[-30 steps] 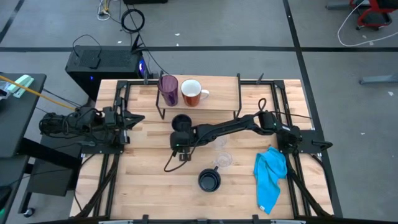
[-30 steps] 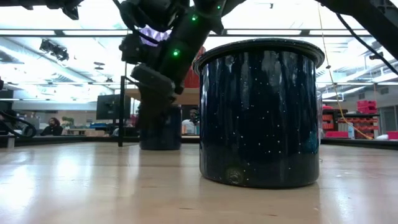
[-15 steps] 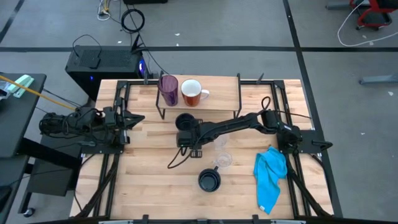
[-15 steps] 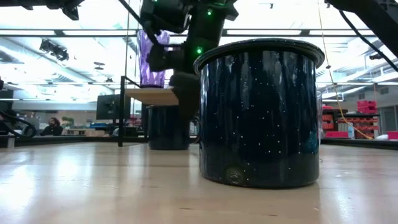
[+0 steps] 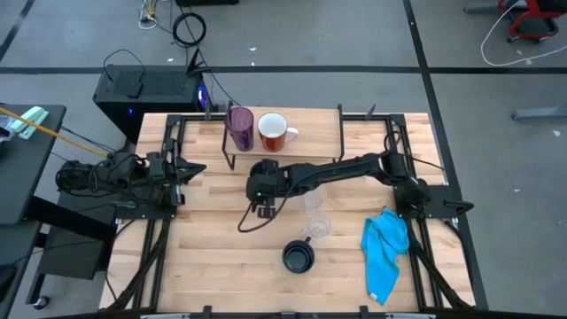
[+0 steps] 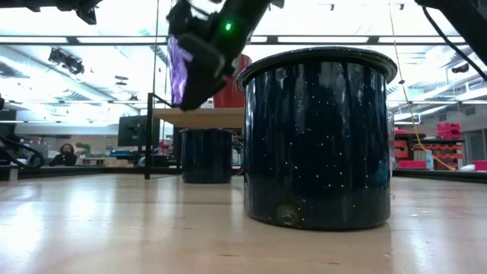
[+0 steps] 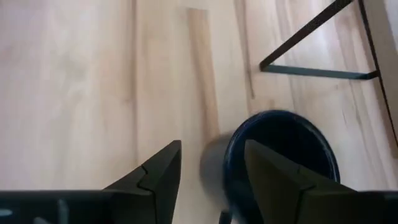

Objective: Stack small to large cups/mugs on shelf
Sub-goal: Put the dark blue mug on the shelf

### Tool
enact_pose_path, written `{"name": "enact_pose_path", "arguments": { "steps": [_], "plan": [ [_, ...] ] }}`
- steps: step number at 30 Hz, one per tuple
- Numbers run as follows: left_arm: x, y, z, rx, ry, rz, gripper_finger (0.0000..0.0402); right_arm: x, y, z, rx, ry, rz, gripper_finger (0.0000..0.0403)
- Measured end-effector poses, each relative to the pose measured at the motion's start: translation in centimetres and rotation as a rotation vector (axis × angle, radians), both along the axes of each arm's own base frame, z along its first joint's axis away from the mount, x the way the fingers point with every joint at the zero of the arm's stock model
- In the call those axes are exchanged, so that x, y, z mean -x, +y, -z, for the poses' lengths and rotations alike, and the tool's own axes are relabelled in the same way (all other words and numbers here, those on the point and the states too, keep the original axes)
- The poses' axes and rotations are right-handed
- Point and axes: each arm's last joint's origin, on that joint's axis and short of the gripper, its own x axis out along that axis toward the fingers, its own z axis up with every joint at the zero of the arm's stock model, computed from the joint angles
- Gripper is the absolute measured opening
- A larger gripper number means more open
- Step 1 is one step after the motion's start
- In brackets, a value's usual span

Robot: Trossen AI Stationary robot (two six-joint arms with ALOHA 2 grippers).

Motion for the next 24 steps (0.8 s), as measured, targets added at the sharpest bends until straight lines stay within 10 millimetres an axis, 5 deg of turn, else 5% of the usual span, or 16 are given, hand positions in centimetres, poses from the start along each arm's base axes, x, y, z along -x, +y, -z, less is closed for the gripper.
{"name": "enact_pose_path", "arguments": {
  "steps": [8, 16, 24],
  "plan": [
    [0.0, 0.0, 0.0, -0.001, 0.004, 0.000, 0.0014, -0.7, -2.3, 1.7, -0.013, 0.012, 0.078, 0.0211],
    [0.0, 0.0, 0.0, 0.000, 0.004, 0.000, 0.0018, -0.7, -2.3, 1.7, -0.034, 0.005, 0.081, 0.0259],
    [0.0, 0.0, 0.0, 0.000, 0.004, 0.000, 0.0014, -0.6, -2.2, 1.9, -0.066, 0.011, 0.069, 0.0227]
  ]
}}
